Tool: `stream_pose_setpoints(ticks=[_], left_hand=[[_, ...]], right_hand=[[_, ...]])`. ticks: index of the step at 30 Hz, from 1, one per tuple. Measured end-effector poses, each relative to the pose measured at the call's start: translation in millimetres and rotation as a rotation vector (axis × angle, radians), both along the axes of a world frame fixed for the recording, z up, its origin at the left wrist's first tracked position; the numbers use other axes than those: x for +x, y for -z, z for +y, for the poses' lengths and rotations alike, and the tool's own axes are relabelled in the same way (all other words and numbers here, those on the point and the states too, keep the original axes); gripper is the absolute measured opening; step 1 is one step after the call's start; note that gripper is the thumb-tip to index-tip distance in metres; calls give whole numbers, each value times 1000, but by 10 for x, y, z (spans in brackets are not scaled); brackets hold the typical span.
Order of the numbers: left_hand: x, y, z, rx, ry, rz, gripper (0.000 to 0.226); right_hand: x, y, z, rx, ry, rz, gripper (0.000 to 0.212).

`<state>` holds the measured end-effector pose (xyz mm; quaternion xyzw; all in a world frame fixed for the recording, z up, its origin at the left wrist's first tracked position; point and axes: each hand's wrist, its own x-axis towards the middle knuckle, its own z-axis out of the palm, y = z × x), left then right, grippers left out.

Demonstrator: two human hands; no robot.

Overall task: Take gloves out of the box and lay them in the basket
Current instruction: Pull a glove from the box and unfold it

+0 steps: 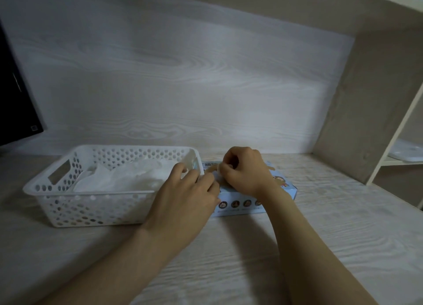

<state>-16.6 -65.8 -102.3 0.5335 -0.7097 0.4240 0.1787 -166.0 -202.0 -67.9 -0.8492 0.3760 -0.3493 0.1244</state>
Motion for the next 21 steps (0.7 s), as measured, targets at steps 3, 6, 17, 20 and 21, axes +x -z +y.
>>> stream_pose_setpoints(ticks=[3, 6, 17, 20, 21], left_hand=[[-14, 0, 2, 11, -6, 12, 15], [-15, -14, -5, 31, -24, 15, 9], [-73, -181, -17, 104, -32, 50, 30], [-65, -190, -38, 134, -42, 43, 31], [-60, -191, -40, 139, -44, 45, 31]], right_hand=[[-1, 23, -32, 31, 20, -75, 9], [12, 62, -80, 35, 68, -118, 11], [45, 60, -134, 33, 358, -411, 10], [5, 21, -84, 34, 512, -540, 8], [-12, -6, -55, 35, 561, -578, 8]])
